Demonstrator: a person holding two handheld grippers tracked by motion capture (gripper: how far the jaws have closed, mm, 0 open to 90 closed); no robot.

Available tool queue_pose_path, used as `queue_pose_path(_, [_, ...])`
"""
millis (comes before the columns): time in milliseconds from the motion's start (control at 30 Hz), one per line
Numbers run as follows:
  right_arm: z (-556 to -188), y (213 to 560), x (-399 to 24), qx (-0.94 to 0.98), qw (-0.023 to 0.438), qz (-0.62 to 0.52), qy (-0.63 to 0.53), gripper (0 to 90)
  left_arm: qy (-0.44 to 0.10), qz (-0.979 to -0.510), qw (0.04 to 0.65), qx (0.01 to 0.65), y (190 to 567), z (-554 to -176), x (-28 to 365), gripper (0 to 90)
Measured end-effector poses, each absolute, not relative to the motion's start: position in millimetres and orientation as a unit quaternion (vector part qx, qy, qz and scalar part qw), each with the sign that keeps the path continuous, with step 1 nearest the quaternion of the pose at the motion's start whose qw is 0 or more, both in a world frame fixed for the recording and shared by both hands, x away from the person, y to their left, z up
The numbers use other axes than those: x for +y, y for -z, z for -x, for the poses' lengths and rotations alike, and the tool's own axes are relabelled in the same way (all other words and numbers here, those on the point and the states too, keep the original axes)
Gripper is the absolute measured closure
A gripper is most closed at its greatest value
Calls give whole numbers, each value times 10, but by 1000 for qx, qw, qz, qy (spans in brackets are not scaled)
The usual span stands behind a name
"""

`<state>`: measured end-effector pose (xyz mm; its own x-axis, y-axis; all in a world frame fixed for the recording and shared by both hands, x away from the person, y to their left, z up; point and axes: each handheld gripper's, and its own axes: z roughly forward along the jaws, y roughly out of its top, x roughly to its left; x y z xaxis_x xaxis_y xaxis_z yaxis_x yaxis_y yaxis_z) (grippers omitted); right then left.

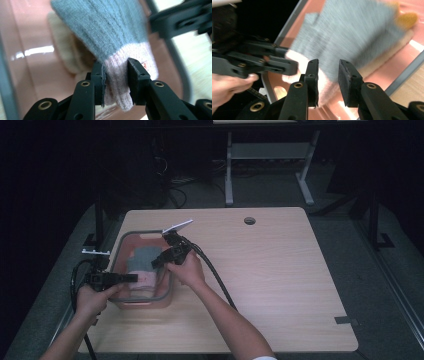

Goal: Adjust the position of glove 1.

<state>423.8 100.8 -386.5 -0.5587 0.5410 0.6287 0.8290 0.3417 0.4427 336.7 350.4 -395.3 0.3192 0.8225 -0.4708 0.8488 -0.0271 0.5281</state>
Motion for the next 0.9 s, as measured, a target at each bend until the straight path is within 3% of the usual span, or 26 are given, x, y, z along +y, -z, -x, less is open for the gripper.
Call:
queue_pose_path(367, [-4225,3778,920,-793,186,423,397,686,-24,-737,352,576,3842,-3387,3467,543])
queue_pose_path(900, [-4201,3659,682,-786,177,424,413,642,-45,-727,370,577,3627,-3408,3490,503])
